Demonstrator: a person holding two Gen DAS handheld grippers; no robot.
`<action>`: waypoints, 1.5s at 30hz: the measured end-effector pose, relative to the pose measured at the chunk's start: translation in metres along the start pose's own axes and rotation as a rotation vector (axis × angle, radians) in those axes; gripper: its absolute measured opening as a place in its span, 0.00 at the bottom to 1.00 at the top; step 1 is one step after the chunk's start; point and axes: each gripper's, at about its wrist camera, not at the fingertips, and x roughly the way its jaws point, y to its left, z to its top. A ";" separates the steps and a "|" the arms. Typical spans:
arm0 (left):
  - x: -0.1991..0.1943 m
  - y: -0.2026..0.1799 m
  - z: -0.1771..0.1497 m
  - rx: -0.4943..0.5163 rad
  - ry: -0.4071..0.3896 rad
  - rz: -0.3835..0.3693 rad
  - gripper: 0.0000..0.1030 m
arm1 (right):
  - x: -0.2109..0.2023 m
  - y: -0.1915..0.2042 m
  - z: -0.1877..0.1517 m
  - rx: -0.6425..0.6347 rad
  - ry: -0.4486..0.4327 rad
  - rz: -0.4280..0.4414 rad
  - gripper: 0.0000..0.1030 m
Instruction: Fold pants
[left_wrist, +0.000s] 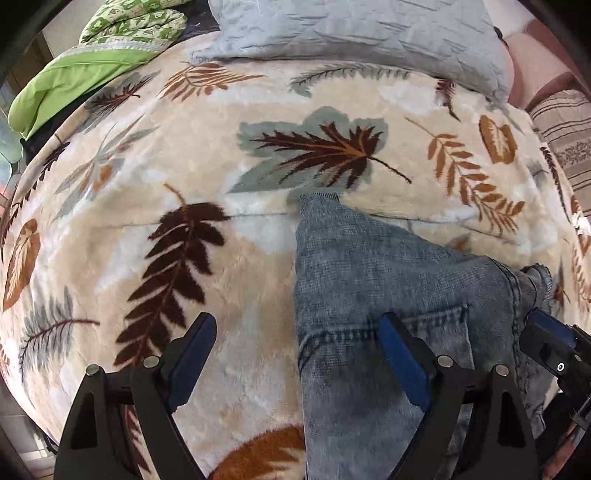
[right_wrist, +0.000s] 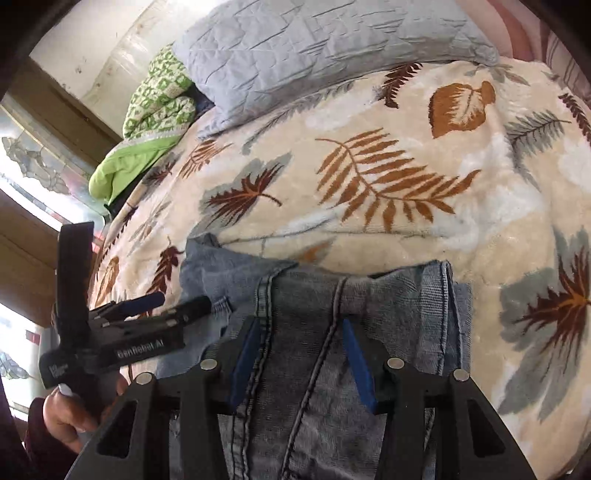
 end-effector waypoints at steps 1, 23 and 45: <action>-0.008 0.000 -0.004 0.019 -0.012 0.012 0.88 | -0.006 0.001 -0.003 -0.007 -0.003 0.004 0.49; -0.052 -0.014 -0.094 0.221 -0.067 0.044 1.00 | -0.062 -0.029 -0.092 -0.054 -0.006 0.107 0.54; -0.106 -0.009 -0.065 0.177 -0.288 0.067 1.00 | -0.066 -0.116 -0.080 0.231 -0.037 0.326 0.60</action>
